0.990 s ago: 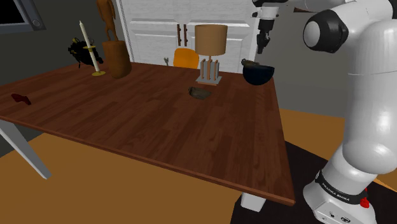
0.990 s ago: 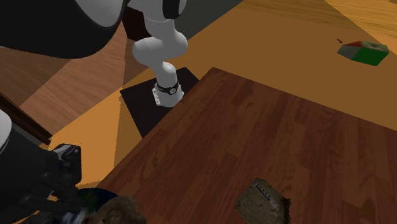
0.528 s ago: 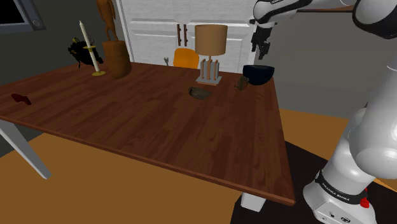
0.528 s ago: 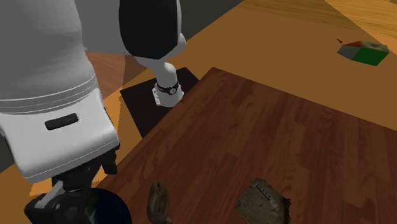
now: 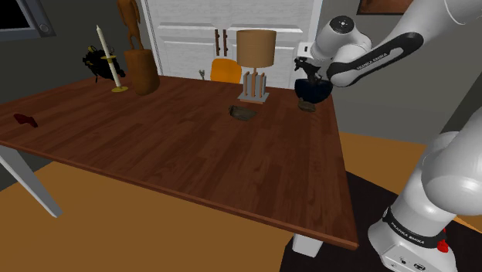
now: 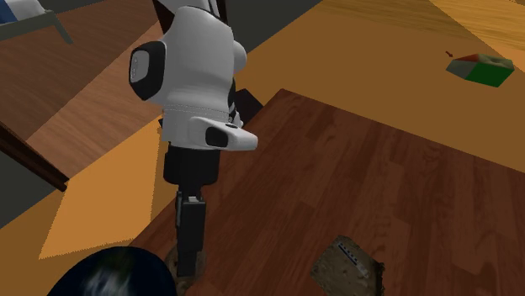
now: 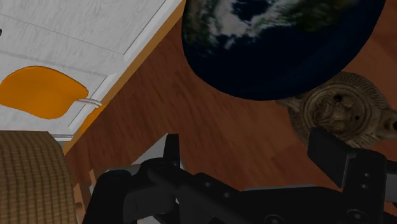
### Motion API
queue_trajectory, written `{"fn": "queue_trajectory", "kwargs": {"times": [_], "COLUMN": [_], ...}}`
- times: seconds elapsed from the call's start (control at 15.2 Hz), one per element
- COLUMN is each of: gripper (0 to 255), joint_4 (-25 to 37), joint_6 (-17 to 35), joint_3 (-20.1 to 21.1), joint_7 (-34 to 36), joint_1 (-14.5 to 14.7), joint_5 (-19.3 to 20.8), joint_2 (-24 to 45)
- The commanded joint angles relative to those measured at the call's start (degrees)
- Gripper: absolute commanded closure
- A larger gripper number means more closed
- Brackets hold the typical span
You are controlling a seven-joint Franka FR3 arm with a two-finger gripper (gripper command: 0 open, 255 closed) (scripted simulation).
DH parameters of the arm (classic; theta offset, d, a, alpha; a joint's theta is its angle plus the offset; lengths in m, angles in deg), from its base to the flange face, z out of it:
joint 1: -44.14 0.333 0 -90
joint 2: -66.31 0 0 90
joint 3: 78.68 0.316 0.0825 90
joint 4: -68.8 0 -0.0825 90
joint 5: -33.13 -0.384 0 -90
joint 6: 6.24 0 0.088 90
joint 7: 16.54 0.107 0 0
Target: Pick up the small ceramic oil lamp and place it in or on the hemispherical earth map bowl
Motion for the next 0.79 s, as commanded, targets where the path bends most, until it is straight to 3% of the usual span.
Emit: {"fn": "queue_trajectory", "kwargs": {"times": [0.0,0.2,0.73], "gripper": [0,0,0], "joint_4": [0.42,2.02,2.02], "joint_6": [2.33,4.93,4.92], "joint_3": [-0.39,-1.26,-1.23], "joint_7": [0.83,1.15,1.15], "joint_1": [-0.41,-0.65,-0.66], "joint_5": [1.09,0.71,0.71], "joint_2": [1.9,5.58,5.57]}}
